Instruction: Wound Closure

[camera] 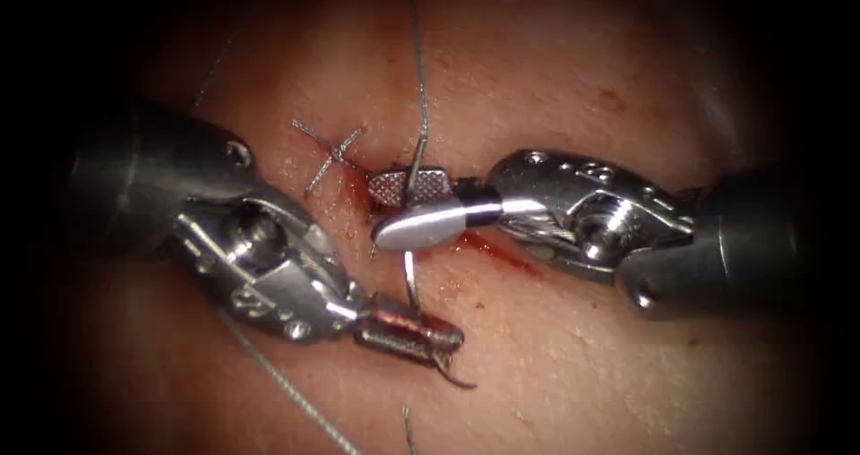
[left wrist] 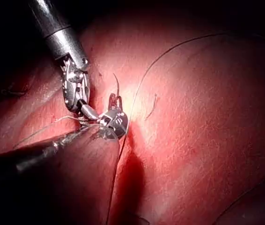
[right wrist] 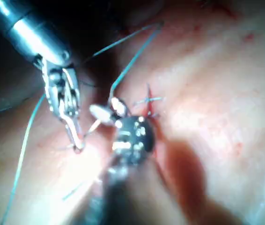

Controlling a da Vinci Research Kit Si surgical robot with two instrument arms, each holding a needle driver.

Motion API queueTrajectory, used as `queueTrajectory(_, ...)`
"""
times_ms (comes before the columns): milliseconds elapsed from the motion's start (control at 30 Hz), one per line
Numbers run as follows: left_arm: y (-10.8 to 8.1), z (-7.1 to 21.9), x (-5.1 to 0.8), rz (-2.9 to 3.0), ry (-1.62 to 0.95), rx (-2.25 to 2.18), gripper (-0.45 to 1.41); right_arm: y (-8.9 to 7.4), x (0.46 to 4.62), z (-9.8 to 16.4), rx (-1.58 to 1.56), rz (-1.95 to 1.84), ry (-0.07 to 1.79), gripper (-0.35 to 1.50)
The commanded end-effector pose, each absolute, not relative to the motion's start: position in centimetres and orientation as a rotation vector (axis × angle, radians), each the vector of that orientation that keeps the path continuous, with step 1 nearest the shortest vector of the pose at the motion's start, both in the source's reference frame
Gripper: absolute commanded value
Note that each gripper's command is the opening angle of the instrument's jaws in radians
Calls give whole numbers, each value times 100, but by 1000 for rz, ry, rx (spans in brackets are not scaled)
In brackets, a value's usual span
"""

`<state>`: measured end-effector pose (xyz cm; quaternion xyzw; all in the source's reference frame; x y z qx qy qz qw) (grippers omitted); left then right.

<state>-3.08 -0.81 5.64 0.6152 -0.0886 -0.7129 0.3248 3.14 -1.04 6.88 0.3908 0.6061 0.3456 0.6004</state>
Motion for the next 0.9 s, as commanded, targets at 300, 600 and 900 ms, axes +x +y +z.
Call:
queueTrajectory(300,-84,570,-315,-1868,-238,1604,-45,-107,318,689,944,783,1434,-35)
queueTrajectory(600,-83,558,-303,-2079,-92,1653,88,-90,295,691,753,777,1466,-35)
queueTrajectory(900,-97,559,-306,-2170,21,1634,64,-61,269,686,236,652,1457,-35)
